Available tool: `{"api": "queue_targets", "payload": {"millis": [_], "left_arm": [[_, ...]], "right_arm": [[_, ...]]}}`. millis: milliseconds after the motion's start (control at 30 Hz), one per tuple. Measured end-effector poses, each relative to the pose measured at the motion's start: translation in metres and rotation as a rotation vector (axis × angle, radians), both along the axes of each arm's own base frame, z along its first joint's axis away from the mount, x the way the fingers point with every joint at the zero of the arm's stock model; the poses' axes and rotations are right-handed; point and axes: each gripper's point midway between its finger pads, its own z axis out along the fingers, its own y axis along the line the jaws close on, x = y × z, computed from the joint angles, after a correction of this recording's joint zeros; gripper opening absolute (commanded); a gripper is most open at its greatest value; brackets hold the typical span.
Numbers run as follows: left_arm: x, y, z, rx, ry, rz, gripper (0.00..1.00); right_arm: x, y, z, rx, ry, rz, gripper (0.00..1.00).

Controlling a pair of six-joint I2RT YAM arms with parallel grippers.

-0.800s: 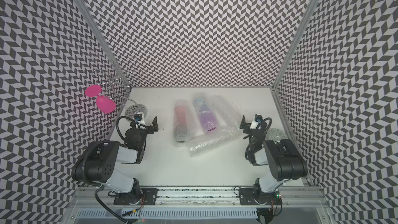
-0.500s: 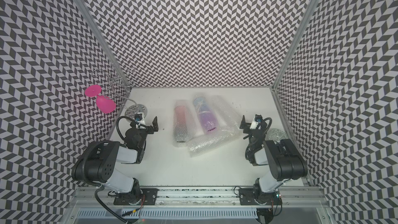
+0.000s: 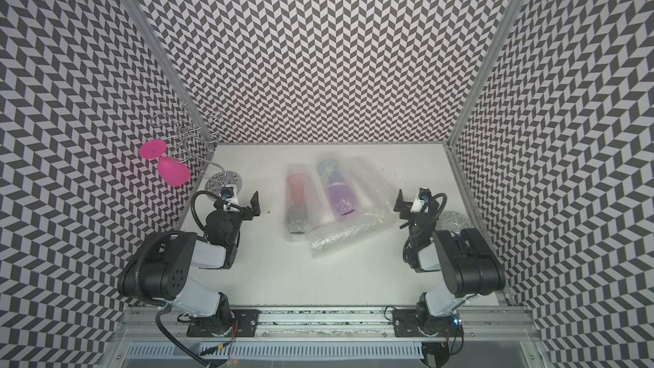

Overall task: Unwrap the vase from the bubble wrap
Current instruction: Adjust the bubble wrap at the center of the board.

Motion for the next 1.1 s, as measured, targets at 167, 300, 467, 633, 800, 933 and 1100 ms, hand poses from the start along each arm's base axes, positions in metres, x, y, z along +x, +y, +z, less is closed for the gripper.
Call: {"api": "queue_targets", "payload": {"millis": [167,300,467,633,800,933,1100], "left_arm": [[0.000,0.000,0.000,0.000,0.000,0.000,1.00],[0.000,0.000,0.000,0.000,0.000,0.000,1.00],[0.000,0.000,0.000,0.000,0.000,0.000,1.00],[0.000,0.000,0.000,0.000,0.000,0.000,1.00],[0.000,0.000,0.000,0.000,0.000,0.000,1.00],[0.000,0.000,-0.001,0.001,0.003,0.006,1.00],[0.003,-0.004,0.012,0.008,0.005,0.008,1.00]], "right_arm": [[0.000,0.000,0.000,0.000,0.000,0.000,0.99],[0.000,0.000,0.000,0.000,0.000,0.000,0.99],[0.000,0.000,0.000,0.000,0.000,0.000,0.99],[0.000,0.000,0.000,0.000,0.000,0.000,0.99],[0.000,0.000,0.000,0.000,0.000,0.000,0.99],[-0.001,0.000,0.001,0.000,0.005,0.001,0.99],[0.001,0.001,0.023,-0.002,-0.028,0.005,0.99]]}}
